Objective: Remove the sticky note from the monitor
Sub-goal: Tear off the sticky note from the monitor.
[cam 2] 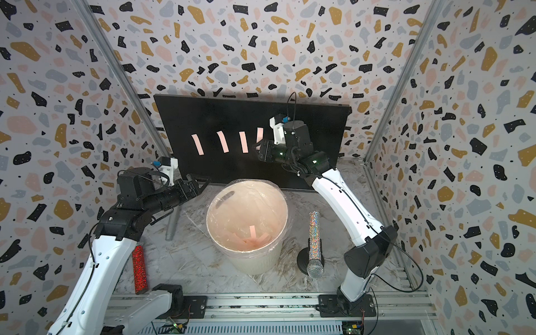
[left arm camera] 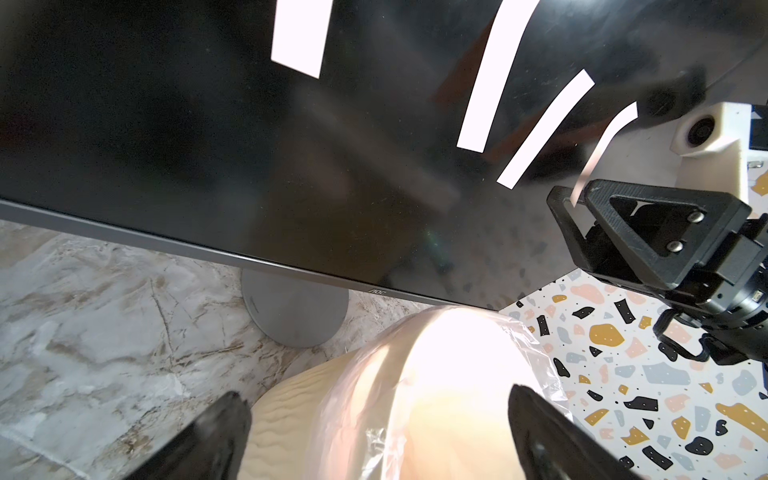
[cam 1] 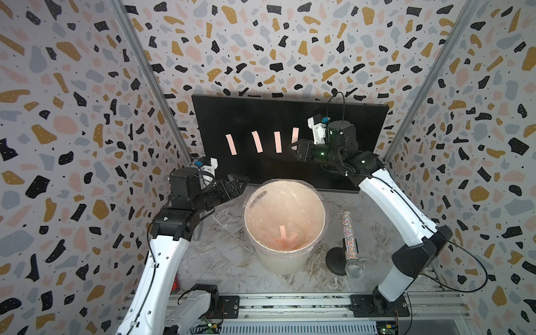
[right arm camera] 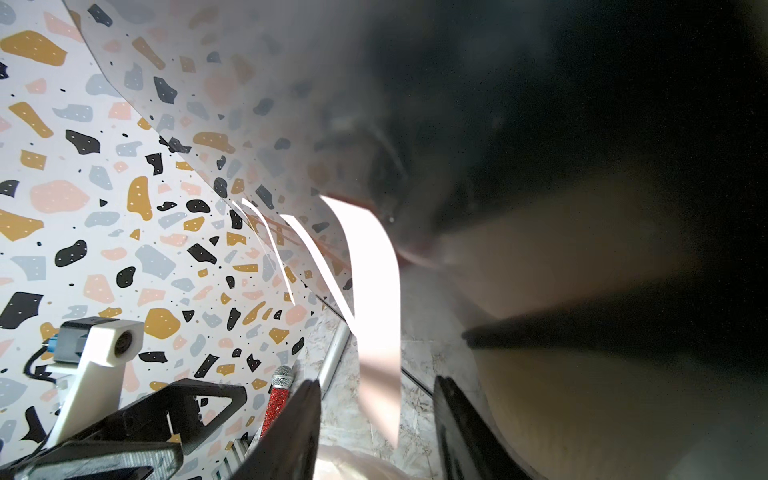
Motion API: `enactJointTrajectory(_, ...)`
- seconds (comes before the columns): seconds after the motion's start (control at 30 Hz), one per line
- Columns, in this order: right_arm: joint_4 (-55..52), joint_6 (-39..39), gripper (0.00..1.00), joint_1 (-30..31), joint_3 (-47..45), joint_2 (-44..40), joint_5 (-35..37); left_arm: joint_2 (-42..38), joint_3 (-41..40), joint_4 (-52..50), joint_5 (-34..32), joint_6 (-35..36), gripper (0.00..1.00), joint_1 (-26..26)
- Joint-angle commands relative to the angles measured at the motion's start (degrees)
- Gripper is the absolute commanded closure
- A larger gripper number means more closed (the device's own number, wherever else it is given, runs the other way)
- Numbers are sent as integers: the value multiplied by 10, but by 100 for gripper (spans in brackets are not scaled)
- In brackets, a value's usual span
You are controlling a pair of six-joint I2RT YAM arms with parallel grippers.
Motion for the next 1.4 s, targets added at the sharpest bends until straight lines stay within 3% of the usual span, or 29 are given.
enactJointTrajectory(0.0,15,8,54,-6,26,1,2,0,14,11,8,14,1,-2)
enactJointTrajectory(0.4,21,18,65,-9,35,11,-2,-4,10,11,6,15,1,-2)
enactJointTrajectory(0.97,23,29,100,-10,33,10,-16,-10,7,11,5,14,0,-2)
enactJointTrajectory(1.37,23,30,100,-10,11,-4,-24,-14,5,11,6,12,0,-2)
